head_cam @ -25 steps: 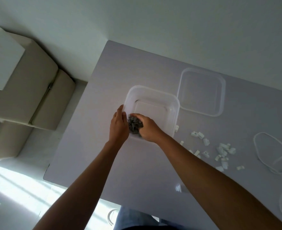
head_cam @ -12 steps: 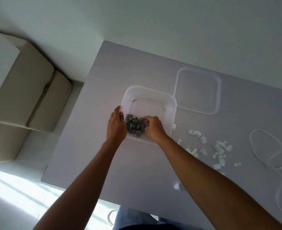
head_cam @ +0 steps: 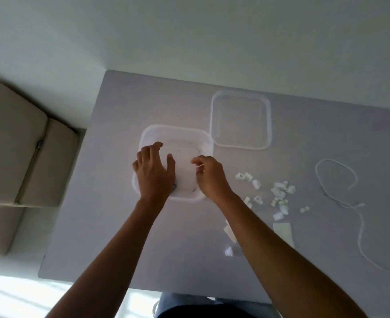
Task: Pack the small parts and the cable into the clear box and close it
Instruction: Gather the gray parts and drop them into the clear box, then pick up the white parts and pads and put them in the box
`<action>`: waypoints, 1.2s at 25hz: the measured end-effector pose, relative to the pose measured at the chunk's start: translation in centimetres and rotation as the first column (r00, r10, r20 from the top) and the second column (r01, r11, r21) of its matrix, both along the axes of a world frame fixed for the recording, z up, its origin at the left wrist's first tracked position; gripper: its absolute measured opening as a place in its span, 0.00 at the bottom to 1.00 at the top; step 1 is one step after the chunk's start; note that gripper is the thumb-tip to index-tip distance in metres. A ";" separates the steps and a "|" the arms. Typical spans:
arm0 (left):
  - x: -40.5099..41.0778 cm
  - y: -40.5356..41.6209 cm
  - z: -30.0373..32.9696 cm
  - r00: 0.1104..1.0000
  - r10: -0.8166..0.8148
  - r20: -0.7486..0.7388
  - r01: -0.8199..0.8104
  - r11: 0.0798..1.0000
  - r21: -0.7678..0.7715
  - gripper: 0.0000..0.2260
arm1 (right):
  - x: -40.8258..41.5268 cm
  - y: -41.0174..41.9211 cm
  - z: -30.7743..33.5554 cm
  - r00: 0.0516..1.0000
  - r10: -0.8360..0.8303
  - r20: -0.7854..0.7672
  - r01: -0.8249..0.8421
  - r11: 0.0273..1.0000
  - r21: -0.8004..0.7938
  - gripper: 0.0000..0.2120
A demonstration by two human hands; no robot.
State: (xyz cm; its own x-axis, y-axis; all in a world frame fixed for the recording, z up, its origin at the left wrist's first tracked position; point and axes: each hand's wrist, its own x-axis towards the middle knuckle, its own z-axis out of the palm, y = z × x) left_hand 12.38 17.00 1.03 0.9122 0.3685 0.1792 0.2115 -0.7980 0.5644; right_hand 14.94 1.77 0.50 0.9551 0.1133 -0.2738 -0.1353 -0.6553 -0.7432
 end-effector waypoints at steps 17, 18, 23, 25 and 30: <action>2.2 -17.5 -5.0 0.726 -0.281 -0.628 0.486 0.856 0.178 0.19 | -1.2 -17.9 -6.8 0.996 -0.092 -0.017 0.087 0.977 -0.193 0.24; 2.0 -17.4 -5.3 0.732 -0.281 -0.621 0.474 0.864 0.168 0.19 | -1.2 -17.7 -7.0 0.995 -0.095 -0.011 0.091 0.977 -0.193 0.24; 1.8 -16.5 -6.7 0.774 -0.348 -0.529 0.446 0.893 0.065 0.16 | -1.3 -17.6 -7.8 0.989 -0.150 0.001 0.149 0.980 -0.131 0.19; 2.0 -16.1 -7.3 0.789 -0.375 -0.488 0.423 0.906 -0.011 0.16 | -1.5 -17.8 -7.8 0.987 -0.159 0.020 0.160 0.982 -0.099 0.18; 2.7 -15.3 -6.9 0.878 -0.322 -0.356 0.185 0.911 -0.369 0.13 | -1.4 -17.9 -7.6 0.992 -0.120 0.027 0.122 0.990 -0.068 0.22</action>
State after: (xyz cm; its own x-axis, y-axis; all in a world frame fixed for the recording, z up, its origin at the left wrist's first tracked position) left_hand 15.08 1.70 -5.87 0.9478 0.0885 -0.3063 0.2881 -0.6494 0.7037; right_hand 13.58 -16.09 -7.09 0.9667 -0.0221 -0.2549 -0.2004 -0.6849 -0.7005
